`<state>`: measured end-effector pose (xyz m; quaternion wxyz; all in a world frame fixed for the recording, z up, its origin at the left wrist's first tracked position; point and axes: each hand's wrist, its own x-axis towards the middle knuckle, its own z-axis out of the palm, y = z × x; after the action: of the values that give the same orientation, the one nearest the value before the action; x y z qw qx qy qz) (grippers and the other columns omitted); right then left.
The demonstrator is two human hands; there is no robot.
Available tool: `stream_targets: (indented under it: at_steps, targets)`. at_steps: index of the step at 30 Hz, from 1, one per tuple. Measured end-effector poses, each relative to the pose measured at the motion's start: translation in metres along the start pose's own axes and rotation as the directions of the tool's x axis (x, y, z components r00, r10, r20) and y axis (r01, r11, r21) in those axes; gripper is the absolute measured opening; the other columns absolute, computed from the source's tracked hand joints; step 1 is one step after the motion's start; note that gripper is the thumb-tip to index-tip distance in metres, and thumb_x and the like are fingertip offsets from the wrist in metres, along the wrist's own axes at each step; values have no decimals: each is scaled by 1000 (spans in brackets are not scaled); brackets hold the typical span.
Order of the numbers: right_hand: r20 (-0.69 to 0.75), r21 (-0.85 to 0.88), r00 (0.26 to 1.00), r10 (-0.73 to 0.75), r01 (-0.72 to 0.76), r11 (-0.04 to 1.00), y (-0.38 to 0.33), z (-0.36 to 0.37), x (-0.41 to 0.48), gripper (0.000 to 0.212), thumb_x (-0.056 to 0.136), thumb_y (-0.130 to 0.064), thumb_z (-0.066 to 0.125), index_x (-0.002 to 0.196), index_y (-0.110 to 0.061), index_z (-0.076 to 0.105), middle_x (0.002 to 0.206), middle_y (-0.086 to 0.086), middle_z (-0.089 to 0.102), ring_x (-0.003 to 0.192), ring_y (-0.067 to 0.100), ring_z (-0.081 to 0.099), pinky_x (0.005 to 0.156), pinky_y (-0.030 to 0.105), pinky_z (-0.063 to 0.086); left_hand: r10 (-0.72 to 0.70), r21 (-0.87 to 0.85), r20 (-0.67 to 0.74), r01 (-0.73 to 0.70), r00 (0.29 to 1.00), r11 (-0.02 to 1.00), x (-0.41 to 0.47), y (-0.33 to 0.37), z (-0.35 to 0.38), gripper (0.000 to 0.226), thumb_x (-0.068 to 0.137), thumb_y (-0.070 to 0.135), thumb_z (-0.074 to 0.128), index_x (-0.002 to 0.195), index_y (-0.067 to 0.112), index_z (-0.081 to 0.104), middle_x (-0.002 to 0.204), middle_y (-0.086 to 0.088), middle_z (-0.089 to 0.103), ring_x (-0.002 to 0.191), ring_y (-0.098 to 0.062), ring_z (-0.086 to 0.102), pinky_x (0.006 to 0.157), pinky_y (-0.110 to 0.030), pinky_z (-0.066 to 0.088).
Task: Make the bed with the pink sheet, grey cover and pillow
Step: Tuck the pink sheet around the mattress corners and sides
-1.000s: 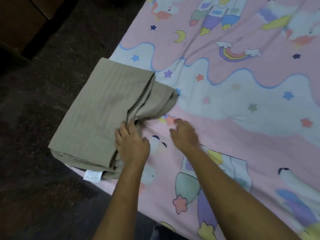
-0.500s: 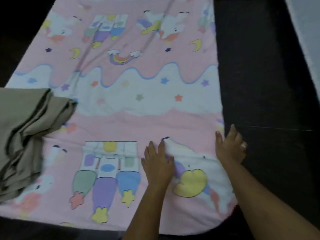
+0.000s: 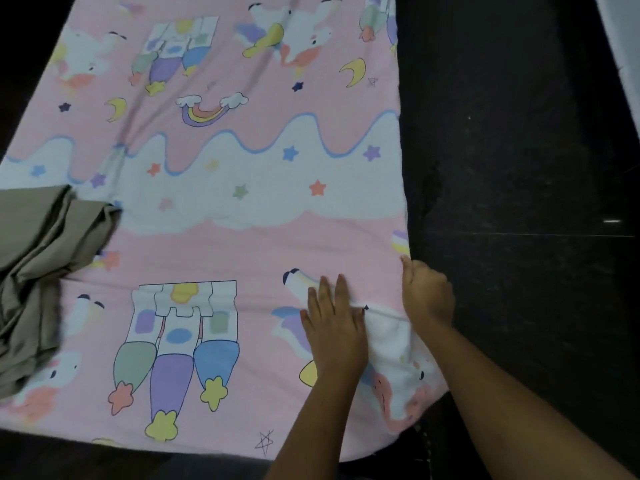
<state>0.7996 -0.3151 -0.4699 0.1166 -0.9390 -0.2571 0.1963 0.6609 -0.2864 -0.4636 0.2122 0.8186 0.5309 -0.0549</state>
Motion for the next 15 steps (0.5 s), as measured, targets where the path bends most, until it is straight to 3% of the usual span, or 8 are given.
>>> stream_targets:
  at_steps: [5,7,10,13,15]
  targets:
    - [83,-129,996,-45,55,990,13,-10,2,48,103,-38,28,96,-6,63,85,10,68,78,25,68,67,33,54,61,6,77,-62,995,998,-1,12,-2,57,82,42,36,137,29,41,138,-4,52,122,-29,55,84,-57,49]
    - [124,-49,992,18,-12,999,14,-1,0,47,102,-40,29,98,-9,63,87,9,68,79,22,67,73,36,56,90,62,127,-98,988,993,0,17,0,58,79,50,35,135,34,44,138,-2,53,121,-27,56,82,-61,47]
    - [190,93,973,129,-149,984,12,6,6,46,101,-43,32,93,-10,62,85,8,65,78,21,64,70,34,53,90,117,82,-99,993,988,8,24,13,60,79,60,46,135,36,45,140,-1,51,125,-29,52,83,-67,41]
    - [263,242,955,135,-201,949,16,13,12,37,101,-37,38,89,-11,62,79,4,58,75,18,58,68,30,46,54,117,29,-57,998,991,13,34,26,58,92,61,19,139,35,41,147,-4,43,135,-34,36,89,-70,32]
    - [289,423,953,88,-209,882,18,14,19,28,100,-28,42,87,-11,60,81,6,61,80,22,61,71,34,50,-8,57,-27,10,1000,998,14,40,29,61,95,60,11,142,32,36,149,-5,39,137,-31,28,94,-66,33]
